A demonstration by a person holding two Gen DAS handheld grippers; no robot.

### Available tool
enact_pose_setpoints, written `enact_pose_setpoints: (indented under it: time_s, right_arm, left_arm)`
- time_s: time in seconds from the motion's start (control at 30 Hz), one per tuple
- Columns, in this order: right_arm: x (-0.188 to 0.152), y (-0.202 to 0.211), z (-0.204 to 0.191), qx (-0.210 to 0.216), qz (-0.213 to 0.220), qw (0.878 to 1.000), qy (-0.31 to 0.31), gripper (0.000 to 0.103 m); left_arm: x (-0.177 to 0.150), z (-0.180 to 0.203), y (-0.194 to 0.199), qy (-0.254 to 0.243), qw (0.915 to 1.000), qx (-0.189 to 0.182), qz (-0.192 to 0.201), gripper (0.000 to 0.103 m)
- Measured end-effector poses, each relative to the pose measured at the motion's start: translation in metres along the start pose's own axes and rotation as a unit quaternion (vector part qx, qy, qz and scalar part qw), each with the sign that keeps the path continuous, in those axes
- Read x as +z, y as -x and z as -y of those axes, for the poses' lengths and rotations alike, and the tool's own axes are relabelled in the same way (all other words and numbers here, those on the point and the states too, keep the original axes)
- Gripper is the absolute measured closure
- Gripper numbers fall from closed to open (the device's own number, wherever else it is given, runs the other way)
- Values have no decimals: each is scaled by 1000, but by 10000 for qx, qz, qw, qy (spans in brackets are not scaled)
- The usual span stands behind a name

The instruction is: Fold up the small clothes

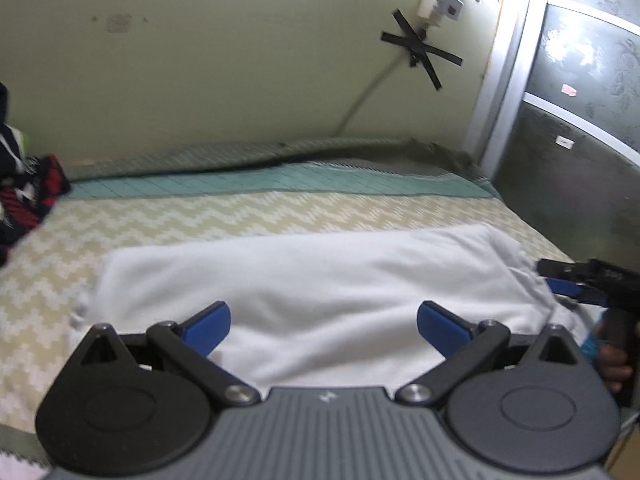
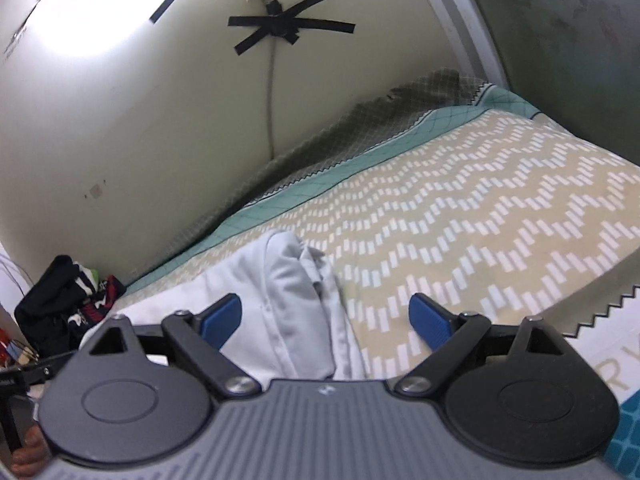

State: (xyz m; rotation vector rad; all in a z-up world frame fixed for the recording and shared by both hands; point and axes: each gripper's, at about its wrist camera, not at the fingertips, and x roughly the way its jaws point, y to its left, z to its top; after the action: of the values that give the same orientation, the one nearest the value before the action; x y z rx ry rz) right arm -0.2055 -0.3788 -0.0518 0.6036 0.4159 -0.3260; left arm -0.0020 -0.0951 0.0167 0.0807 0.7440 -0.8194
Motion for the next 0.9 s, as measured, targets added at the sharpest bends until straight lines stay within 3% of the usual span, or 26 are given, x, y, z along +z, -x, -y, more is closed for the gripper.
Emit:
enact_pose_setpoints:
  time_s: [0.1, 0.2, 0.27, 0.3, 0.37, 0.43, 0.53, 0.7, 0.9]
  right_arm:
    - [-2, -5, -10, -79, -13, 9997, 235, 18]
    - [-6, -10, -25, -63, -116, 9983, 576, 23]
    - [-11, -14, -36, 19, -263, 9963, 820, 48]
    - [-13, -15, -40, -1, -317, 9956, 881, 52]
    - [-9, -16, -44, 92, -429, 9965, 712, 75]
    - [1, -13, -43, 324, -448, 9981, 256, 81]
    - [16, -3, -60, 771, -298, 9965, 75, 83]
    - [28, 6, -134, 1596, -281, 9839, 752, 84]
    - [4, -37, -242, 2333, -873, 9543, 1649, 85]
  left_arm:
    - [-1, -1, -14, 233, 9989, -219, -329, 10]
    - [-7, 0, -21, 166, 9988, -119, -435, 17]
    - [-8, 2, -22, 61, 9989, -4, -464, 18]
    - [-9, 4, -22, -14, 9989, 53, -467, 18]
    - [-12, 10, -24, -172, 9986, 170, -466, 18]
    - [-11, 12, -22, -212, 9985, 193, -462, 18]
    - [-3, 1, -3, 86, 9997, 63, -219, 16]
    - [0, -47, 60, 804, 9945, 235, 624, 8]
    - [-21, -100, 124, 1434, 9803, 706, 1160, 4]
